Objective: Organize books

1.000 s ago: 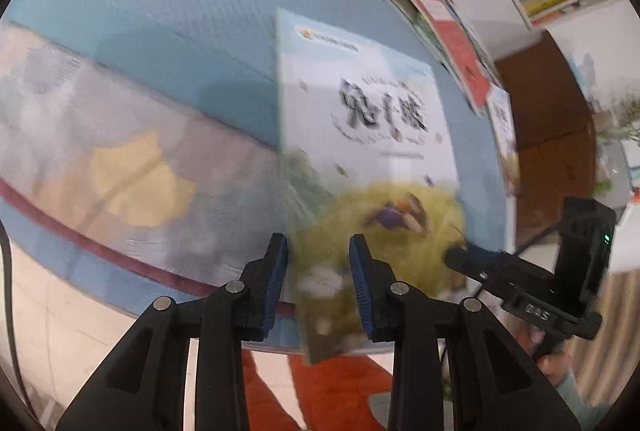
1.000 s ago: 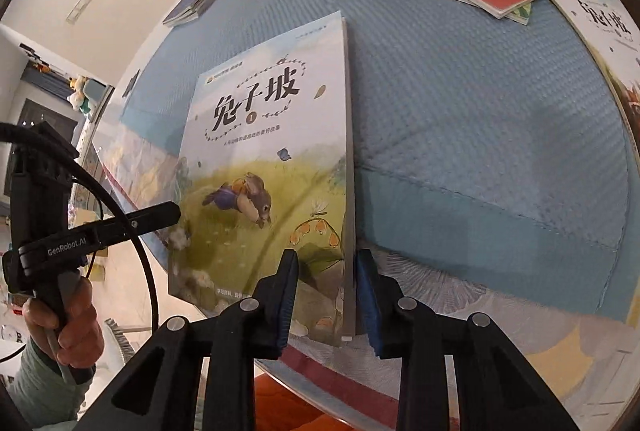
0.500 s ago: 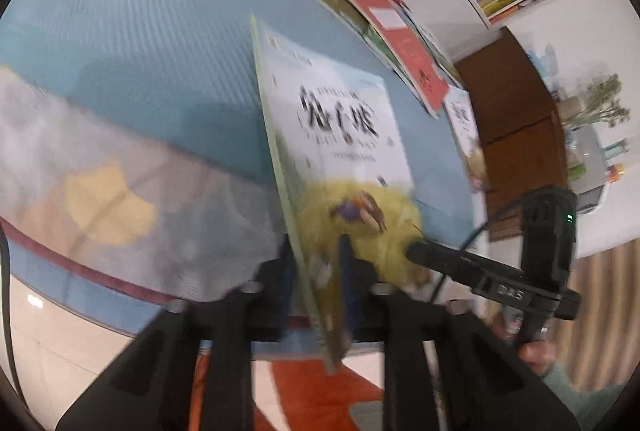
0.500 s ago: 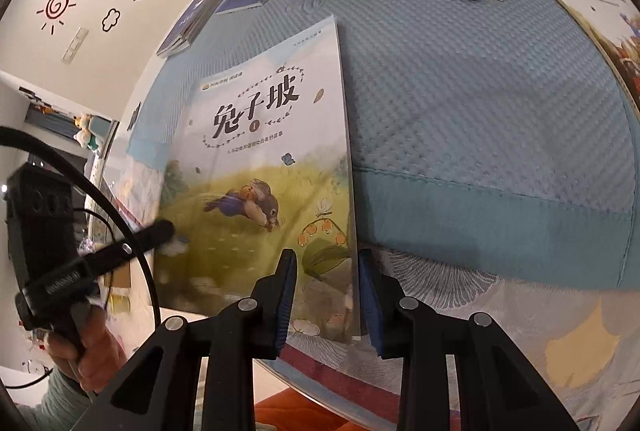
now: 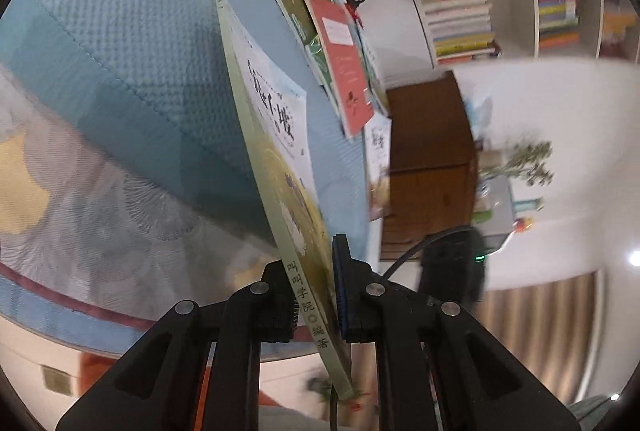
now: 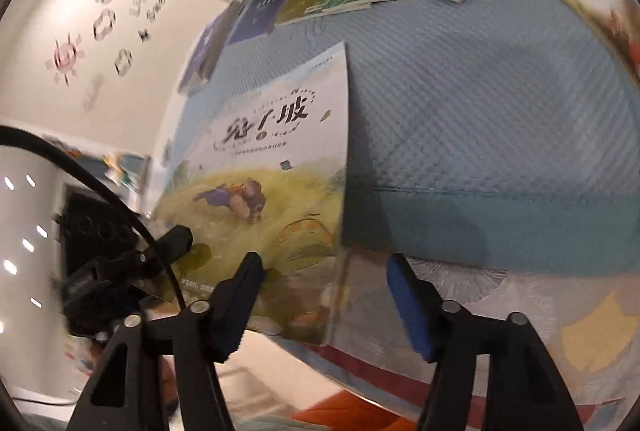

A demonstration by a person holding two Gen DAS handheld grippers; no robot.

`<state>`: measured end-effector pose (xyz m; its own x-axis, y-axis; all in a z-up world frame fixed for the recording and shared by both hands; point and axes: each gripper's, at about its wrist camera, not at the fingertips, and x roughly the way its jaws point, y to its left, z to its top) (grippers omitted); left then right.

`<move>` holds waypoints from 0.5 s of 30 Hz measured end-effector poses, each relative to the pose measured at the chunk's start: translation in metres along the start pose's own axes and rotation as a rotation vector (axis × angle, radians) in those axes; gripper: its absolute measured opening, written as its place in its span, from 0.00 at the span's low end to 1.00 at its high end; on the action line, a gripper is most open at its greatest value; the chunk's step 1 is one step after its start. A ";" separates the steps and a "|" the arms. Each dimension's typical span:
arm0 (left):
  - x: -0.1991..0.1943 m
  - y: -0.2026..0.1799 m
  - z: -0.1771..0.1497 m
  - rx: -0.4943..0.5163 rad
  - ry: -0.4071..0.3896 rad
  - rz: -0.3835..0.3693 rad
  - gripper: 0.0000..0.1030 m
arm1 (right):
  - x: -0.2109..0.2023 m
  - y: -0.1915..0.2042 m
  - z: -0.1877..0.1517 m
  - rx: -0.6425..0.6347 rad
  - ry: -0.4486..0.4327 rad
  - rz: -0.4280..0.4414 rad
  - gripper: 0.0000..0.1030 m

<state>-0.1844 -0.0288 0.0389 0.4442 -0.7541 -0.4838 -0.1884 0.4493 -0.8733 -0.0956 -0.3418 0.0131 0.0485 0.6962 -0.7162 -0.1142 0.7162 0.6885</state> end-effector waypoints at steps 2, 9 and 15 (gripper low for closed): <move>-0.003 0.003 0.002 -0.021 -0.001 -0.018 0.10 | 0.008 -0.014 0.001 0.087 0.024 0.097 0.62; -0.006 0.015 0.001 -0.101 -0.022 -0.043 0.10 | 0.036 -0.024 0.005 0.232 0.064 0.362 0.36; -0.003 -0.013 0.002 0.090 -0.032 0.259 0.11 | 0.019 0.028 0.014 -0.091 0.052 0.123 0.22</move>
<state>-0.1817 -0.0312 0.0515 0.4189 -0.5938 -0.6870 -0.2209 0.6672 -0.7113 -0.0844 -0.3078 0.0204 -0.0226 0.7733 -0.6337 -0.2057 0.6167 0.7599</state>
